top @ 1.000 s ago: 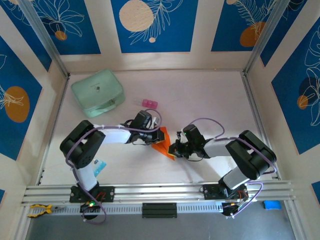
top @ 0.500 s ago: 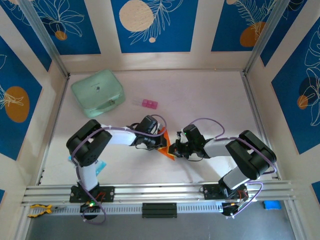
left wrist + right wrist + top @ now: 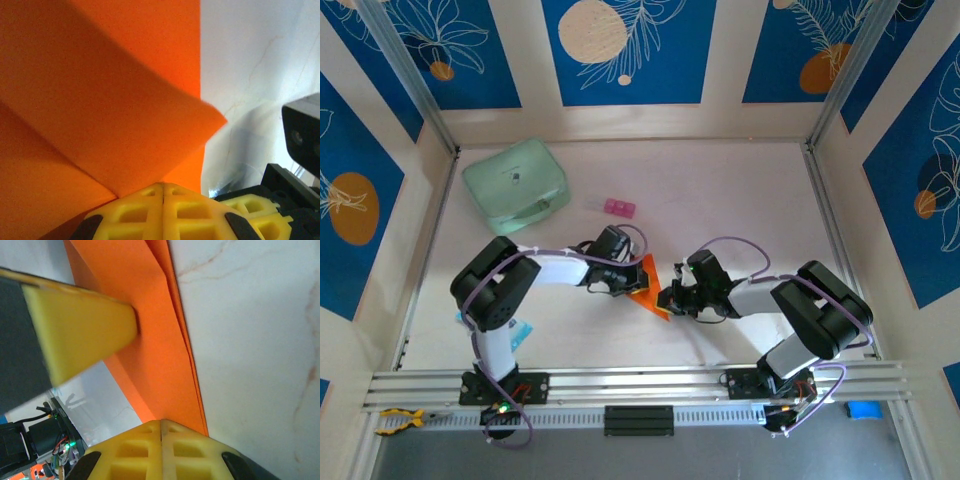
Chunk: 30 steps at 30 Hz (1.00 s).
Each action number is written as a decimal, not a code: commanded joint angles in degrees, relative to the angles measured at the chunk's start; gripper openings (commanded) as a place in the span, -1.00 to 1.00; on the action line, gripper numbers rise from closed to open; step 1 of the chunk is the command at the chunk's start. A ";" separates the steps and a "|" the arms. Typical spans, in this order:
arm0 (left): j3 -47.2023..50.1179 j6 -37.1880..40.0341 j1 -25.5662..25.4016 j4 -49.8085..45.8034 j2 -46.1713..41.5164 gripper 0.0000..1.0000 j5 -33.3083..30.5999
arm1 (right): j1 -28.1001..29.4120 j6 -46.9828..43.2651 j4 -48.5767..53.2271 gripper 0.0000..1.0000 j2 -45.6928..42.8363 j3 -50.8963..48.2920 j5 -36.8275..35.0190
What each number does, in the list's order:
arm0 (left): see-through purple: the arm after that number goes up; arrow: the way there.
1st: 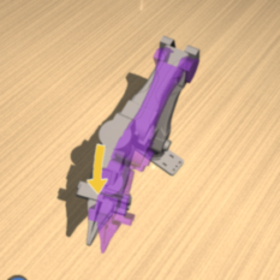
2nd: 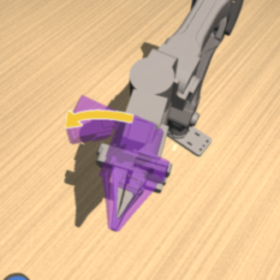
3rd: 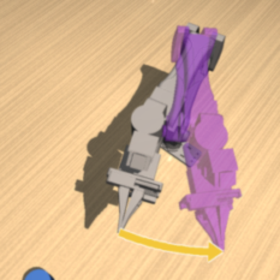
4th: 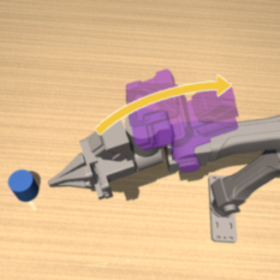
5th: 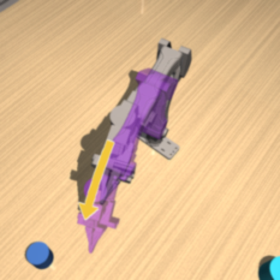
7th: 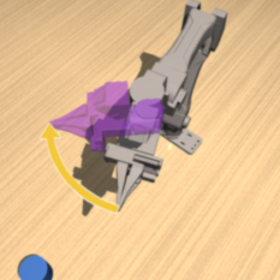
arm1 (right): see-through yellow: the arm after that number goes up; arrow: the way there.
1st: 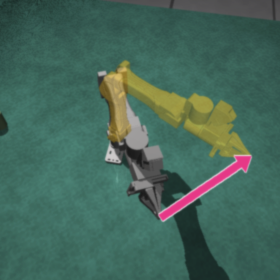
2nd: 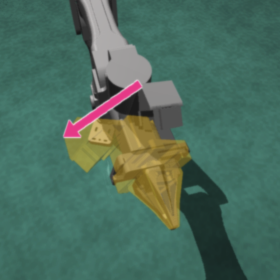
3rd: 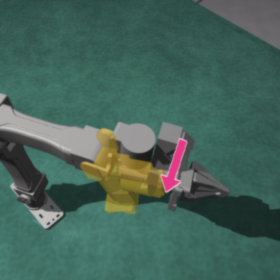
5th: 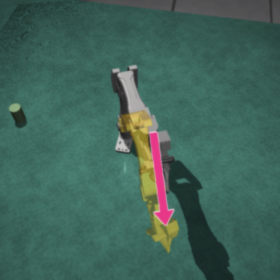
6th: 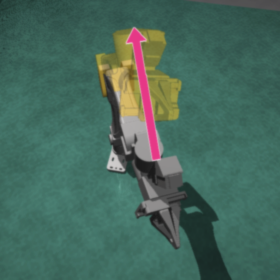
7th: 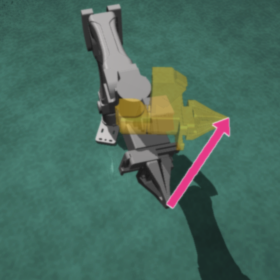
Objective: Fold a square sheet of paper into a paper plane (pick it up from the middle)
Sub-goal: Fourth fold the wing at the center of the table.
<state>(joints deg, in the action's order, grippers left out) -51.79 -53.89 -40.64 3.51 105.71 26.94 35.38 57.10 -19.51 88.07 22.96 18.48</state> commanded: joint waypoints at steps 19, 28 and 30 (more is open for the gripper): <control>0.40 0.73 3.44 2.05 -4.74 -0.79 -0.03 | 0.88 -0.50 9.16 -1.00 3.58 -2.31 -0.78; -1.27 -0.78 -1.23 6.53 -1.30 -0.72 2.74 | 0.75 -0.50 9.44 -1.00 3.25 -2.48 -0.88; -2.03 -0.62 -1.80 6.16 -0.44 -0.70 2.72 | 0.70 -0.50 9.53 -1.00 3.16 -2.48 -0.90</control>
<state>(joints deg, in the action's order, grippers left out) -52.18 -54.13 -41.85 8.62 103.24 28.12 35.40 57.10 -20.36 88.99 23.11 19.55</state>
